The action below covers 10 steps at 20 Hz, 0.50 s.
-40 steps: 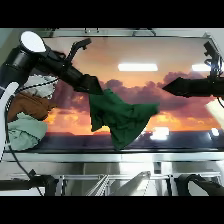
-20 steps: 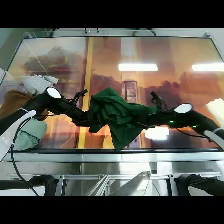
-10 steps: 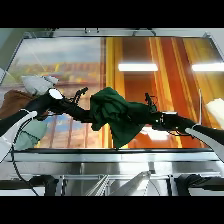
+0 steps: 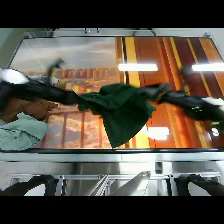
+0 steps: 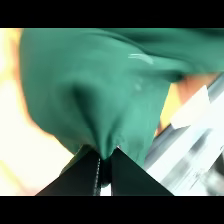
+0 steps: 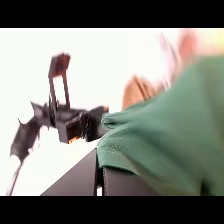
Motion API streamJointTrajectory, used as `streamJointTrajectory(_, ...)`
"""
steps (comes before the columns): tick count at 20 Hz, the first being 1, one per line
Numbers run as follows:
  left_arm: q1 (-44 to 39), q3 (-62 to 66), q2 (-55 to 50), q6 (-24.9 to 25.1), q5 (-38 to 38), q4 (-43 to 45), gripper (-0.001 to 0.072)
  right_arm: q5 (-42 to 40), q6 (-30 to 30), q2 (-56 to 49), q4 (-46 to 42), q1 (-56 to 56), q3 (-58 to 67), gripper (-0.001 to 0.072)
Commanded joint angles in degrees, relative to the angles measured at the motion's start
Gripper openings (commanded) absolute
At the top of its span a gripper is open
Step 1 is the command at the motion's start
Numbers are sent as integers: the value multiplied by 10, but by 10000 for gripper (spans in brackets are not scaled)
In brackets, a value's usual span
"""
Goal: Fold the shirts.
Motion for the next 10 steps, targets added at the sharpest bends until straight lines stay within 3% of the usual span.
streamJointTrajectory(1,115,80,98,-9,-62,-52,25,55,83,136,-56,-193,69,17)
streamJointTrajectory(4,186,113,163,-7,-61,-93,26,75,113,187,-77,-293,132,17)
streamJointTrajectory(10,206,167,242,12,-80,-212,26,104,108,235,-47,-303,235,17)
